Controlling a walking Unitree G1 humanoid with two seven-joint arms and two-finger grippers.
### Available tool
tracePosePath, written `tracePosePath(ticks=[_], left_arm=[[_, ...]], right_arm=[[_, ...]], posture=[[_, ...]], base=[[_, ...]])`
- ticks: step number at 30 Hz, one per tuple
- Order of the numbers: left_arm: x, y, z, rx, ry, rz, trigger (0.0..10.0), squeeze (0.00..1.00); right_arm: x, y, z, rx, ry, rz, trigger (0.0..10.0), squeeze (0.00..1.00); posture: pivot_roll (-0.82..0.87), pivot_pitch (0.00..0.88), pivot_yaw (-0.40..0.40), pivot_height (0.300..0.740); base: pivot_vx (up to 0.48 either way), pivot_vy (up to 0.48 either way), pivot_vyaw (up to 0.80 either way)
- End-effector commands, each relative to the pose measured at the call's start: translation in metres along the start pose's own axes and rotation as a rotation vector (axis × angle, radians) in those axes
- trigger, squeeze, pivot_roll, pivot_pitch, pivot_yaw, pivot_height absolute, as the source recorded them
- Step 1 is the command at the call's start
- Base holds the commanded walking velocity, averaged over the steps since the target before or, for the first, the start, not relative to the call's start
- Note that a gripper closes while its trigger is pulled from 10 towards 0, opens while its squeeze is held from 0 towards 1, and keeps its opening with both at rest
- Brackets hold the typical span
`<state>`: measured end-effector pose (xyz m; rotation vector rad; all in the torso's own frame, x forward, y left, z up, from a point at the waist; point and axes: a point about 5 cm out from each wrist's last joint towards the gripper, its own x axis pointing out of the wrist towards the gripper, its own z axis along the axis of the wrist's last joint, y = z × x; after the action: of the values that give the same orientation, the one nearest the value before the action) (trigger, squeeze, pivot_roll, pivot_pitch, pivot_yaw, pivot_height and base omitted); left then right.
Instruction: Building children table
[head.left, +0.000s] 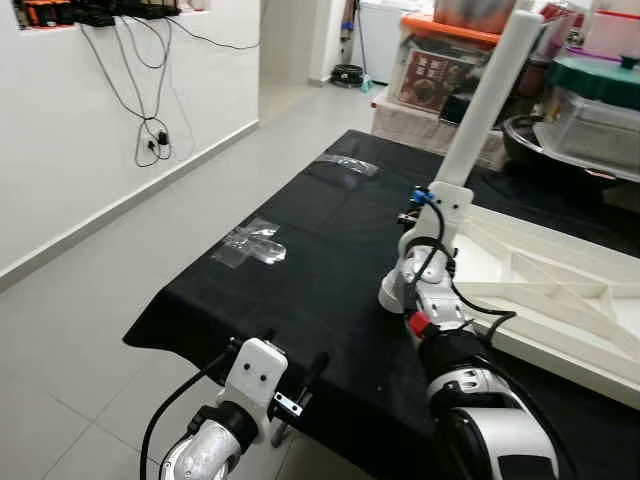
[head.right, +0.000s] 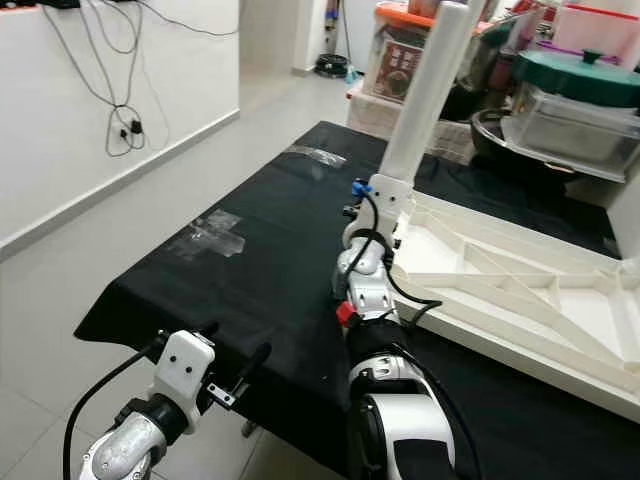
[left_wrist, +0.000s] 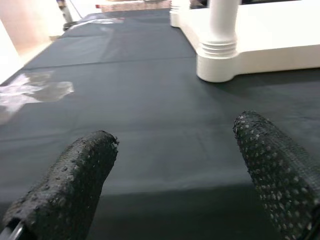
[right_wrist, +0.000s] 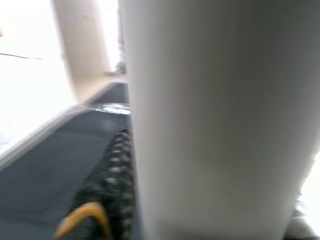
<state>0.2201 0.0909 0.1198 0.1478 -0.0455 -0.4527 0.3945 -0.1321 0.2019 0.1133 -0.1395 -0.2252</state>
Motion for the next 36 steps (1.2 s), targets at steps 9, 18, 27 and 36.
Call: tracePosePath(ticks=[9,18,27,36], left_arm=[[0.001,-0.003,-0.005,-0.002,0.021,-0.013,10.0,0.00],[0.001,-0.005,-0.005,-0.002,0.020,-0.017,10.0,0.00],[0.000,-0.004,-0.004,-0.004,0.019,-0.010,10.0,0.00],[0.001,-0.003,-0.004,-0.004,0.020,-0.011,10.0,0.00]], right_arm=[[0.006,0.008,0.004,0.322,0.126,0.669,10.0,0.00],[-0.019,0.005,0.007,0.341,0.212,1.345,10.0,0.00],[-0.016,0.026,0.009,0.235,0.220,1.376,0.0,0.00],[0.010,0.017,0.004,0.177,0.164,0.739,0.0,0.00]], posture=[[0.07,0.033,-0.124,0.740],[0.08,0.024,-0.131,0.740],[0.08,0.038,-0.134,0.740],[0.07,0.041,-0.122,0.740]], base=[[0.000,0.000,0.00],[0.000,0.000,0.00],[0.000,0.000,0.00],[0.000,0.000,0.00]])
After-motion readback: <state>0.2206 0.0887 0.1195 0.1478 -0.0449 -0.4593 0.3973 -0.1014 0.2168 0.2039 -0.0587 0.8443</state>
